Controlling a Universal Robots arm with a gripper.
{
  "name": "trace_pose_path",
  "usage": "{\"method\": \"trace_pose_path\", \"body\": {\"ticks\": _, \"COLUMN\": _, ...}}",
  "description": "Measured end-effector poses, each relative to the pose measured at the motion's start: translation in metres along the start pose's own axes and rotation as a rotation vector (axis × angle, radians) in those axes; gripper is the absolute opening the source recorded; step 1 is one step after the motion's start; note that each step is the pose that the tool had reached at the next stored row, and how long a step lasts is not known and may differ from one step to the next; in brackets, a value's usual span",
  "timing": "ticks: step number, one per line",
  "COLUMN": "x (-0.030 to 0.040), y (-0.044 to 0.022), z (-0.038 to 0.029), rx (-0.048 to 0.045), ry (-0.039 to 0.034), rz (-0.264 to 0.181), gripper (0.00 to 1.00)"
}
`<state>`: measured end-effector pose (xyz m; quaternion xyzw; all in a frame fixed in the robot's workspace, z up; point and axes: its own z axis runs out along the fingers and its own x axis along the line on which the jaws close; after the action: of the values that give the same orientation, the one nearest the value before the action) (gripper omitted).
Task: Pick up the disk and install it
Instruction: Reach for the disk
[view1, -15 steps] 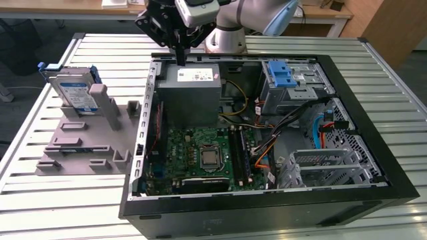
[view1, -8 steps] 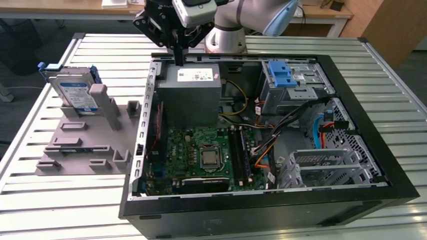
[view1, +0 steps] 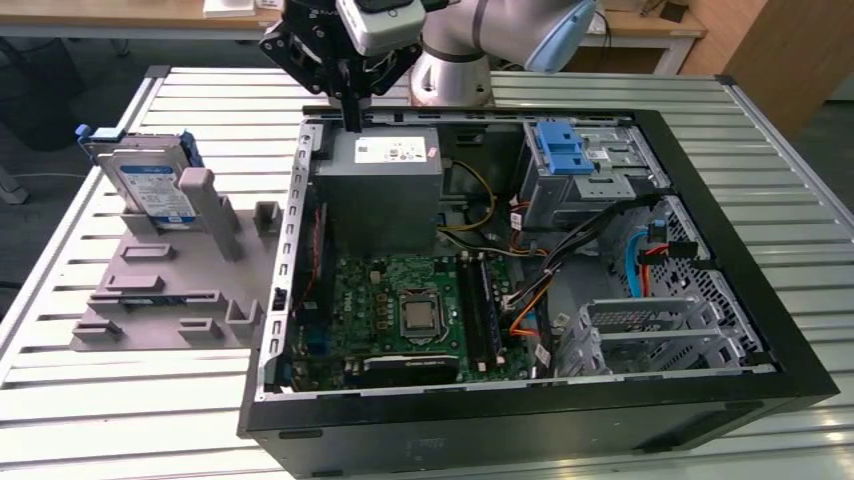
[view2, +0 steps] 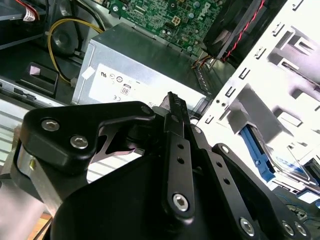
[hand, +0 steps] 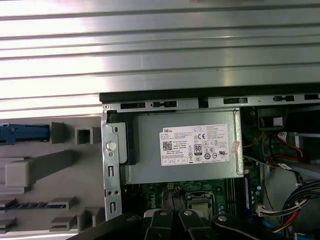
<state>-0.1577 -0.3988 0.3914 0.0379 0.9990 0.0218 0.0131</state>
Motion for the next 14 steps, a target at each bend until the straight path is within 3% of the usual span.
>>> {"method": "trace_pose_path", "body": {"ticks": 14, "x": 0.0101, "y": -0.0006, "z": 0.0002, "rx": 0.0001, "ry": 0.0001, "rz": 0.000, "gripper": 0.11}}
